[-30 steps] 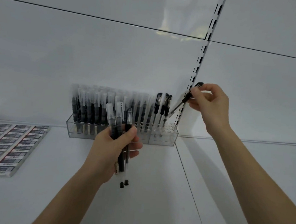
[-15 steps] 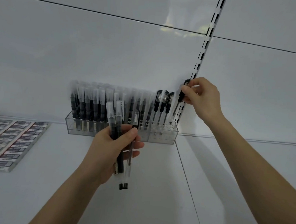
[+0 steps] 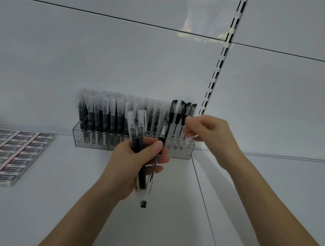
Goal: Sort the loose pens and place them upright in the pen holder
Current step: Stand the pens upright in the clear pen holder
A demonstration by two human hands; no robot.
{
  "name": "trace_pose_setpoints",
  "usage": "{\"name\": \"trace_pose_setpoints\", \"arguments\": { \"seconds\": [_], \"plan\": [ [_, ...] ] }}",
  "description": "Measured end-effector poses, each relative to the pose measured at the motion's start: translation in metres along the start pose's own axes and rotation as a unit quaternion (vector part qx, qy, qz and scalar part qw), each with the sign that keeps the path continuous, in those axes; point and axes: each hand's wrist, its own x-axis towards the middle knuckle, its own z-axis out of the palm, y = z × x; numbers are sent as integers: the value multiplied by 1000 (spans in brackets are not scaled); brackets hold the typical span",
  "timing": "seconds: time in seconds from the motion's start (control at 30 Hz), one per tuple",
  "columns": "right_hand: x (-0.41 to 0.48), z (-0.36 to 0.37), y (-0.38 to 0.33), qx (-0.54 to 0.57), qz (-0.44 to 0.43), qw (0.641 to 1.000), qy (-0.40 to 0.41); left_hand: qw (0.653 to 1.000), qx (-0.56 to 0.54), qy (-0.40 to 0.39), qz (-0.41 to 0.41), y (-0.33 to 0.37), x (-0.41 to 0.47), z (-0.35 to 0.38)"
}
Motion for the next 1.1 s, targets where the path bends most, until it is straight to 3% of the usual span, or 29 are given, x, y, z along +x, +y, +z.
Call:
{"name": "trace_pose_setpoints", "arguments": {
  "seconds": [0.07, 0.2, 0.27, 0.37, 0.47, 0.57, 0.83, 1.1],
  "plan": [
    [-12, 8, -6, 20, 24, 997, -76, 1000, 9, -12, 0, -2, 1, 6],
    [-15, 12, -7, 63, 34, 992, -101, 999, 21, -31, -9, -5, 1, 11],
    [-8, 5, -7, 125, 43, 989, -67, 999, 24, -15, -18, -5, 2, 5],
    [9, -10, -10, 181, 23, 981, 67, 998, 38, 35, -39, -4, 0, -11],
    [25, -10, -11, 132, -29, 979, 153, 996, 22, 62, -67, -3, -2, -20],
    [37, 3, -8, 62, -63, 982, 169, 993, -39, 69, -86, -1, -5, -22],
    [52, 19, -11, -48, -106, 987, 111, 998, -6, 56, -33, -4, -8, -31],
    [47, 37, 15, -114, -60, 990, 48, 999, 1, 50, -16, -3, -10, -33]
  ]
}}
